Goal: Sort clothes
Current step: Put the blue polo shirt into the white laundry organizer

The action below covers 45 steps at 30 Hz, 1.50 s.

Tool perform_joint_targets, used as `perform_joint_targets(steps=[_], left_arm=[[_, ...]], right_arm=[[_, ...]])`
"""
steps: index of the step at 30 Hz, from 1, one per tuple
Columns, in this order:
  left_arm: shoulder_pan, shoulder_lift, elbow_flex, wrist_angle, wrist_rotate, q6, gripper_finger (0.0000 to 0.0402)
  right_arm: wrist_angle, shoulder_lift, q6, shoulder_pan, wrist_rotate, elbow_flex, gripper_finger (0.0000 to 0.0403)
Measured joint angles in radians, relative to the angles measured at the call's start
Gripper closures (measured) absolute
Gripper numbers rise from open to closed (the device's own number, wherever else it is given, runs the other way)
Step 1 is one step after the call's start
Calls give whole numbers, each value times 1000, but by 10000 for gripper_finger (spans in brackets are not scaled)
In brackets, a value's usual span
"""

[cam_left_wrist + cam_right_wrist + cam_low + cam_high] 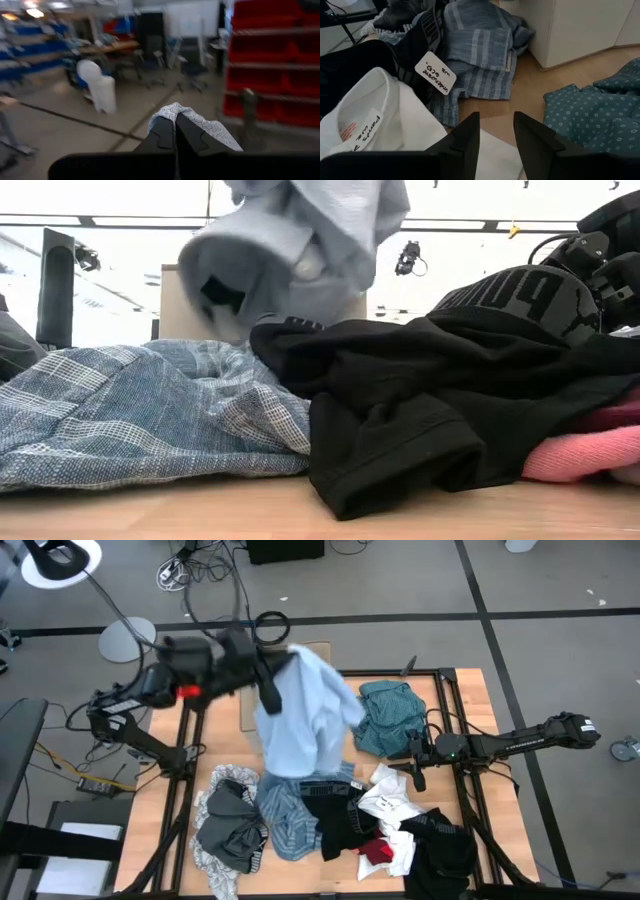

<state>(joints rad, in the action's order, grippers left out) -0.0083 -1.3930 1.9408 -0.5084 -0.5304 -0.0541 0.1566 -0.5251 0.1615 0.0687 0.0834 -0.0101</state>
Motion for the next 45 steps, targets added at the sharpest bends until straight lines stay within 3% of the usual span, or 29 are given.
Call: perform_joint_targets(steps=[13, 18, 28, 35, 41, 45], left_arm=[[161, 0, 69, 305, -45, -221, 401], [220, 0, 70, 326, -37, -230, 401], [277, -17, 64, 34, -33, -167, 401], [293, -31, 62, -174, -32, -15, 401], [303, -46, 57, -491, -30, 151, 401], [311, -63, -32, -605, -27, 238, 400]], right_arm=[[0, 0, 0, 0, 0, 0, 281], [0, 0, 0, 0, 0, 0, 280], [0, 0, 0, 0, 0, 0, 280], [3, 0, 0, 0, 0, -1, 280], [13, 0, 0, 0, 0, -1, 281], [24, 0, 0, 0, 0, -1, 280]])
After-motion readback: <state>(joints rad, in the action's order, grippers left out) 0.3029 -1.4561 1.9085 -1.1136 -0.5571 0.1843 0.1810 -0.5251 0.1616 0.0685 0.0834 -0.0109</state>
